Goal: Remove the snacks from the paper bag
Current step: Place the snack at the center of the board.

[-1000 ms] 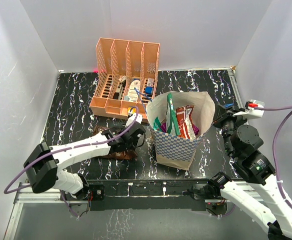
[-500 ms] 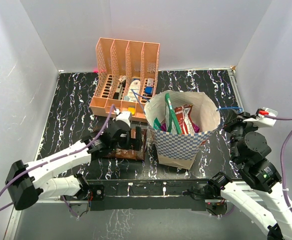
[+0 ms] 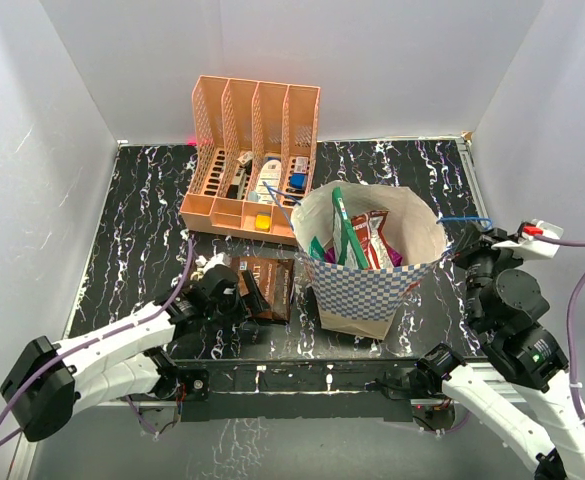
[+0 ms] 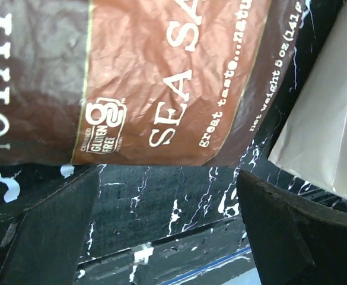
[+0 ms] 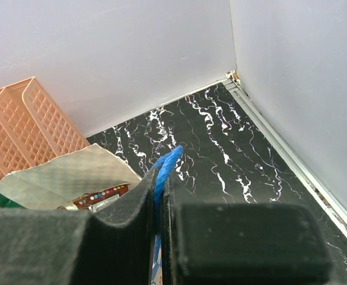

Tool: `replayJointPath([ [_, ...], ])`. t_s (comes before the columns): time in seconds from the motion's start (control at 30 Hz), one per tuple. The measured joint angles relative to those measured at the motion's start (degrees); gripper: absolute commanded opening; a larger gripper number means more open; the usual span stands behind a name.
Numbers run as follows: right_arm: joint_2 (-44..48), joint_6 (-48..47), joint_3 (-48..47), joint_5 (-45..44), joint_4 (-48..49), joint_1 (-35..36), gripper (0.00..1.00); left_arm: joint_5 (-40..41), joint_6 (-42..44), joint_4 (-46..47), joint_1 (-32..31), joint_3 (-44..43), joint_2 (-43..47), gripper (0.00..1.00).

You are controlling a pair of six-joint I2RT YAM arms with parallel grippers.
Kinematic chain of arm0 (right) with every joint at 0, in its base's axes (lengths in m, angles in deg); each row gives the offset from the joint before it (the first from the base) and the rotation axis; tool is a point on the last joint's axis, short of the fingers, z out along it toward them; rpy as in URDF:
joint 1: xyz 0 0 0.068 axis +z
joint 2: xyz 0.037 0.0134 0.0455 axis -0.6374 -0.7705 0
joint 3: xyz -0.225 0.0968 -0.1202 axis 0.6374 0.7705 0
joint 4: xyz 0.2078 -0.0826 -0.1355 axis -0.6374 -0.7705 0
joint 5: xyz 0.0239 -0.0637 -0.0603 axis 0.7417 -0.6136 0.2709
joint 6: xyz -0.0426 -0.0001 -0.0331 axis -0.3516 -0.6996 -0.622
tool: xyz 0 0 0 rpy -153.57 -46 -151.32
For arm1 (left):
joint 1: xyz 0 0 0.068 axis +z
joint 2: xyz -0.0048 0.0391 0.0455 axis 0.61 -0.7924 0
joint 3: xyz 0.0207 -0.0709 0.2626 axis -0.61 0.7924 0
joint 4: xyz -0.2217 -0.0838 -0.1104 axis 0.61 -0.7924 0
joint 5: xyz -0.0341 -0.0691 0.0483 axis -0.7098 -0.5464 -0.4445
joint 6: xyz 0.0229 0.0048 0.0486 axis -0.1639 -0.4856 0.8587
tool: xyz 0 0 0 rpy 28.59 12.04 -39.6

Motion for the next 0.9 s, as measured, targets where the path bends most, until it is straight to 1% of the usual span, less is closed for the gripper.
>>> replayJointPath([
  [0.13, 1.55, -0.90, 0.00, 0.09, -0.15, 0.04, 0.08, 1.70, -7.28, -0.83, 0.28, 1.38, 1.07, 0.98],
  [0.2, 2.40, -1.14, 0.00, 0.28, -0.26, 0.04, 0.08, 2.69, -10.05, -0.92, 1.25, 2.78, 1.97, 0.95],
  [0.27, 3.19, -1.38, 0.00, 0.35, -0.28, 0.04, 0.08, 3.37, -11.76, -0.85, 3.63, 3.96, 2.25, 0.91],
  [0.37, 3.45, -1.70, -0.02, 0.28, -0.22, 0.04, 0.08, 2.78, -12.76, 0.26, 9.03, 4.04, 1.86, 0.90],
  [0.47, 3.37, -1.99, -0.07, 0.33, -0.17, 0.04, 0.08, 1.14, -11.98, 1.55, 15.65, 3.80, 0.28, 0.90],
  [0.53, 3.37, -2.10, -0.09, 0.48, 0.00, 0.04, 0.08, 0.44, -10.58, 1.97, 18.86, 3.21, -0.96, 0.90],
  [0.63, 3.39, -2.08, -0.09, 0.72, 0.00, 0.04, 0.08, -0.46, -7.45, 1.40, 22.84, 1.29, -3.54, 0.98],
  [0.77, 3.69, -2.08, 0.00, 1.51, -0.02, 0.04, 0.08, -2.58, -3.98, -1.16, 25.18, -0.35, -3.48, 0.98],
  [0.83, 3.74, -2.05, 0.02, 2.03, 0.00, 0.04, 0.08, -3.93, -3.15, -2.75, 25.22, -0.35, -1.05, 0.98],
  [0.9, 3.72, -1.99, 0.09, 2.49, 0.00, 0.04, 0.08, -5.18, -2.43, -4.63, 25.22, -0.37, 4.09, 0.98],
])
